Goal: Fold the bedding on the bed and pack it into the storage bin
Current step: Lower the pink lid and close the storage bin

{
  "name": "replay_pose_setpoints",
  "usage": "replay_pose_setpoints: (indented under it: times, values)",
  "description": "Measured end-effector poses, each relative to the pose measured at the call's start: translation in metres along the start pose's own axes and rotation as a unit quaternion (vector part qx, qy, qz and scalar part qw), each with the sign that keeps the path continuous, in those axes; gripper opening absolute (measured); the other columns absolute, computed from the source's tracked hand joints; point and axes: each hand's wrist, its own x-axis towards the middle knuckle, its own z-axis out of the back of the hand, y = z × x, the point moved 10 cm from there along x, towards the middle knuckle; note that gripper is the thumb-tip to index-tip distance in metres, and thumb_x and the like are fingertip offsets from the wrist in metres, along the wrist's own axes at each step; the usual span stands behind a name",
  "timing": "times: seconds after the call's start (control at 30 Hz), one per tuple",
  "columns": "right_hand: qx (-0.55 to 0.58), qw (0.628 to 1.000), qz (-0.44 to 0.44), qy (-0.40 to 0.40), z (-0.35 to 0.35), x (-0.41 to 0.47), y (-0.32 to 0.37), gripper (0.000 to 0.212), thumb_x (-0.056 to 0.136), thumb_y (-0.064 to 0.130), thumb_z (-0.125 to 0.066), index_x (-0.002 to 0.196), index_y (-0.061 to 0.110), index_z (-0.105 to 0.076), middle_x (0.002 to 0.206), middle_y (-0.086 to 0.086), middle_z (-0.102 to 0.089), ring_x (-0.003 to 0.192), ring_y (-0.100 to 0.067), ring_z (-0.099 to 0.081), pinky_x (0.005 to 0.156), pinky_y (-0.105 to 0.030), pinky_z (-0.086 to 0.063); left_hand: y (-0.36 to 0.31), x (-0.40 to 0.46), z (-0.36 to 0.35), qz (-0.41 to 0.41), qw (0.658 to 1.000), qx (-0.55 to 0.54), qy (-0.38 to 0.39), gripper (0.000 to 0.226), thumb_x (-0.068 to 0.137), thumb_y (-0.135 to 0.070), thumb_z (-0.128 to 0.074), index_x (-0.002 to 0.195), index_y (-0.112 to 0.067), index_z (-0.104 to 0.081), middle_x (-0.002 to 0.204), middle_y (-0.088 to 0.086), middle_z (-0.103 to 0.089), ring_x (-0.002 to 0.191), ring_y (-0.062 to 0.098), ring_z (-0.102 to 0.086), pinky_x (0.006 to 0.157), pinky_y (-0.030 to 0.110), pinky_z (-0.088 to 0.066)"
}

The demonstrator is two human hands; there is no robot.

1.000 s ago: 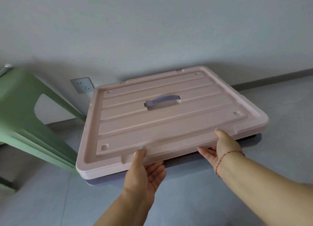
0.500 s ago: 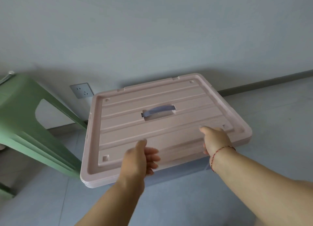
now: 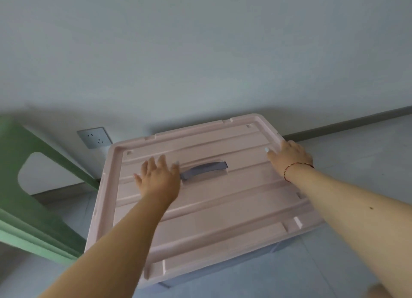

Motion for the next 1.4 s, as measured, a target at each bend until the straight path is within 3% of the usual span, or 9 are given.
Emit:
replay_pose_setpoints:
  times: [0.17,0.3,0.47,0.6,0.73,0.9,1.0,1.13,1.4]
  values:
    - [0.036,0.996,-0.049,0.071,-0.024,0.022,-0.027,0.072,0.093,0.057,-0.031,0.147,0.009,-0.023,0.147,-0.013,-0.033,0.131,-0.033,-0.037,0.104,-0.042,-0.036,0.072,0.027,0.009,0.075,0.992,0.104,0.002,0.070,0.096,-0.057,-0.020,0.154,-0.018,-0.010,0.160,0.010,-0.012,0.148,0.028,-0.007,0.119,0.053,-0.005]
    - [0.033,0.995,-0.054,0.075,-0.036,0.028,-0.027,0.080,0.092,0.062,-0.028,0.152,0.014,-0.007,0.153,-0.012,-0.024,0.137,-0.032,-0.031,0.107,-0.044,-0.031,0.077,0.023,-0.006,0.053,0.993,0.109,0.014,0.071,0.096,-0.059,-0.017,0.153,-0.018,-0.012,0.159,0.013,-0.013,0.146,0.033,-0.012,0.120,0.050,-0.008]
    - [0.108,0.987,-0.080,0.092,-0.045,0.055,-0.042,0.060,0.094,0.054,-0.027,0.138,0.014,-0.037,0.135,-0.019,-0.048,0.119,-0.036,-0.051,0.099,-0.044,-0.040,0.086,0.025,0.011,0.043,0.986,0.158,0.010,0.067,0.098,-0.051,-0.013,0.154,-0.013,-0.012,0.161,0.006,-0.013,0.148,0.026,0.002,0.117,0.053,0.009]
    - [0.144,0.978,-0.117,0.101,-0.045,0.061,-0.045,0.060,0.098,0.047,-0.037,0.136,0.001,-0.042,0.135,-0.027,-0.048,0.121,-0.041,-0.049,0.098,-0.041,-0.036,0.112,0.025,0.016,0.080,0.986,0.142,0.022,0.073,0.095,-0.058,-0.014,0.153,-0.014,-0.014,0.161,0.006,-0.007,0.146,0.032,-0.007,0.119,0.049,-0.012]
    - [0.193,0.958,-0.172,0.124,-0.075,0.084,-0.070,0.106,0.072,0.084,-0.036,0.137,0.000,-0.044,0.135,-0.026,-0.050,0.116,-0.043,-0.053,0.100,-0.047,-0.042,0.116,0.028,0.013,0.064,0.990,0.118,0.032,0.072,0.094,-0.062,-0.016,0.151,-0.018,-0.015,0.161,0.003,-0.001,0.137,0.034,-0.023,0.109,0.046,-0.034]
    - [0.220,0.948,-0.193,0.127,-0.063,0.070,-0.058,0.079,0.090,0.059,-0.047,0.134,-0.007,-0.046,0.138,-0.027,-0.045,0.122,-0.040,-0.049,0.101,-0.040,-0.037,0.121,0.039,0.010,0.075,0.995,0.057,0.021,0.076,0.097,-0.057,-0.023,0.153,-0.012,0.004,0.162,0.005,0.002,0.141,0.035,-0.022,0.110,0.046,-0.033]
    - [0.206,0.952,-0.185,0.129,-0.062,0.069,-0.060,0.080,0.088,0.062,-0.047,0.133,-0.005,-0.048,0.136,-0.025,-0.048,0.119,-0.039,-0.052,0.100,-0.039,-0.041,0.132,0.045,0.015,0.129,0.992,0.007,0.002,0.079,0.097,-0.054,-0.030,0.153,-0.007,0.001,0.160,0.013,-0.013,0.135,0.040,-0.034,0.103,0.048,-0.037]
    - [0.165,0.962,-0.180,0.124,-0.053,0.061,-0.056,0.084,0.086,0.070,-0.040,0.129,-0.001,-0.053,0.131,-0.024,-0.053,0.113,-0.038,-0.056,0.098,-0.039,-0.043,0.152,0.051,0.015,0.206,0.978,-0.039,-0.019,0.062,0.097,-0.047,-0.037,0.132,0.003,-0.032,0.130,0.027,-0.051,0.113,0.046,-0.053,0.087,0.048,-0.044]
    - [0.272,0.923,-0.189,0.196,-0.070,0.066,-0.047,0.082,0.087,0.061,-0.049,0.143,0.002,-0.035,0.144,-0.019,-0.041,0.127,-0.035,-0.045,0.105,-0.038,-0.036,0.171,0.062,0.007,0.248,0.962,-0.113,0.031,0.071,0.094,-0.057,-0.041,0.139,-0.002,-0.034,0.134,0.025,-0.049,0.122,0.044,-0.047,0.096,0.046,-0.039]
